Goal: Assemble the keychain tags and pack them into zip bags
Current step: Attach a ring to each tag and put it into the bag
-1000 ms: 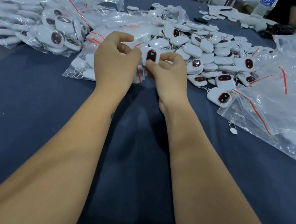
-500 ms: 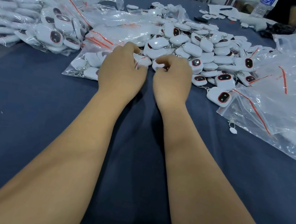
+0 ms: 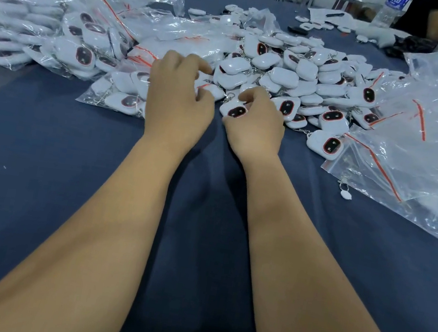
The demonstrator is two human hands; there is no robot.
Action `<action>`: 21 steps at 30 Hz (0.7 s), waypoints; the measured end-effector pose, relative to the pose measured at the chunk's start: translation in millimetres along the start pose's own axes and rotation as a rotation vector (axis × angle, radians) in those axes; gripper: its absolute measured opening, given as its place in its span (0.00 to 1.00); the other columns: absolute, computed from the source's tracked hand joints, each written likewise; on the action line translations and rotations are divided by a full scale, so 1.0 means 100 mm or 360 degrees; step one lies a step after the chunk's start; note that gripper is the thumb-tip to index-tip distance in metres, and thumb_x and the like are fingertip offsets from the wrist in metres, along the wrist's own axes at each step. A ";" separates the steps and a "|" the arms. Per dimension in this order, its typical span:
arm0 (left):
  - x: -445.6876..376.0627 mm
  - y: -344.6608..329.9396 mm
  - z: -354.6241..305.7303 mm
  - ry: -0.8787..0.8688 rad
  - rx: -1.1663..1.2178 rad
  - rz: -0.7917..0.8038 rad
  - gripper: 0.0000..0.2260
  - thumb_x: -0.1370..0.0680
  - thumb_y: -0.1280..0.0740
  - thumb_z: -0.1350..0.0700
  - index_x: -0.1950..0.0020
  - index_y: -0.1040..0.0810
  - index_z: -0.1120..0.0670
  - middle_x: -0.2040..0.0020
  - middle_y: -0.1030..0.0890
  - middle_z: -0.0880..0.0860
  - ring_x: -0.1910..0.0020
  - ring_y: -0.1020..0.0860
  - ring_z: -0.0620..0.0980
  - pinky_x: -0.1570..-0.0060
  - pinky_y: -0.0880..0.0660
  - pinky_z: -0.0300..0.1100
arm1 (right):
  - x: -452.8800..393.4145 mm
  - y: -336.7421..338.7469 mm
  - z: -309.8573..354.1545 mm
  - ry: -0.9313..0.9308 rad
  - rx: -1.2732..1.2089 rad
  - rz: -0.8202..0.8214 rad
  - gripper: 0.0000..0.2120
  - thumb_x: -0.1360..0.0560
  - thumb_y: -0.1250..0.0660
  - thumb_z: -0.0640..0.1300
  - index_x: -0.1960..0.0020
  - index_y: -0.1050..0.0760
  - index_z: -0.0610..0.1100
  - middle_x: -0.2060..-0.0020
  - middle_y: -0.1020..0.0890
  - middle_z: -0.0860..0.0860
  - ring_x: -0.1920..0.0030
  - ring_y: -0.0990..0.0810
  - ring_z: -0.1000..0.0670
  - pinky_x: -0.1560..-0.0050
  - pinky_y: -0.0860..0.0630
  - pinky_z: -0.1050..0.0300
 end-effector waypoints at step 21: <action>0.10 -0.36 0.00 0.0552 0.0840 0.0641 0.24 0.25 0.36 0.67 0.31 0.26 0.51 0.61 0.22 0.48 0.62 0.22 0.46 0.54 0.21 0.40 | -0.02 -0.03 -0.04 -0.0353 -0.1689 0.0007 0.23 0.28 0.30 0.29 0.38 0.31 0.46 0.50 0.18 0.48 0.44 0.17 0.44 0.40 0.22 0.43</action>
Point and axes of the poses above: each hand's wrist, its own x-axis away from the middle knuckle, its own y-axis out of the back of the hand, z = x × y, the point moved 6 cm from there along -x, towards the middle knuckle
